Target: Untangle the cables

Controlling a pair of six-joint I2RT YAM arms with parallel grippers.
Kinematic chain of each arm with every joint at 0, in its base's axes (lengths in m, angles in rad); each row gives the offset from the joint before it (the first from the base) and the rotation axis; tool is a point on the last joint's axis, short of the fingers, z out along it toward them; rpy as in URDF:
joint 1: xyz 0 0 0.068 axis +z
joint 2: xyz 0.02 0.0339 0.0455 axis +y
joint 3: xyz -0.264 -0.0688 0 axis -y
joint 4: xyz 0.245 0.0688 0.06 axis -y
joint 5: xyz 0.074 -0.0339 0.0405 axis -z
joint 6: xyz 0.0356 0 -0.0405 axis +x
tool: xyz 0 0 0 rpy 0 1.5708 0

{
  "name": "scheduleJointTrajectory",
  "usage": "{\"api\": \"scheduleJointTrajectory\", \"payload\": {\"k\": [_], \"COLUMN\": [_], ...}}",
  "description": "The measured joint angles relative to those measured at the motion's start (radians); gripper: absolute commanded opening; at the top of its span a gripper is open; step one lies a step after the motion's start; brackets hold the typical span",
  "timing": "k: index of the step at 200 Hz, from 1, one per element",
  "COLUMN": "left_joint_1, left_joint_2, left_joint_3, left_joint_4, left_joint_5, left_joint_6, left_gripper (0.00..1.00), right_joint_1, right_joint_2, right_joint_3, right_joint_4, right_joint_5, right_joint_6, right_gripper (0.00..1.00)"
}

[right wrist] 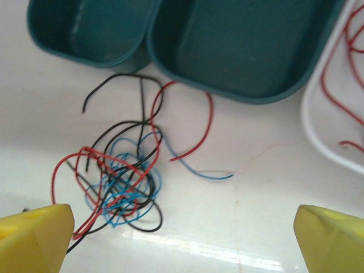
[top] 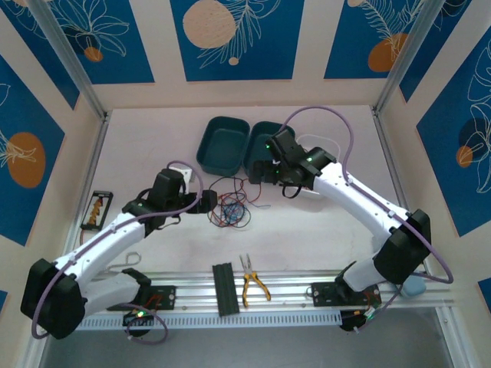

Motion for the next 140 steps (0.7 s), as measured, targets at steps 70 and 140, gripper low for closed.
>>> {"api": "scheduleJointTrajectory", "payload": {"k": [70, 140], "left_joint_1": [0.000, 0.000], "left_joint_2": [0.081, 0.108], "left_joint_3": [-0.086, -0.174], "left_joint_4": [0.135, 0.206], "left_joint_5": [0.101, 0.100], "left_joint_6": [-0.076, -0.124], "left_gripper": [0.84, 0.76], "right_joint_1": [0.091, 0.078], "right_joint_2": [0.222, 0.374], "right_joint_3": [0.023, 0.143], "right_joint_4": [0.016, 0.008], "right_joint_5": [-0.094, -0.153], "right_joint_6": [0.066, 0.085], "right_gripper": [0.71, 0.52]}}
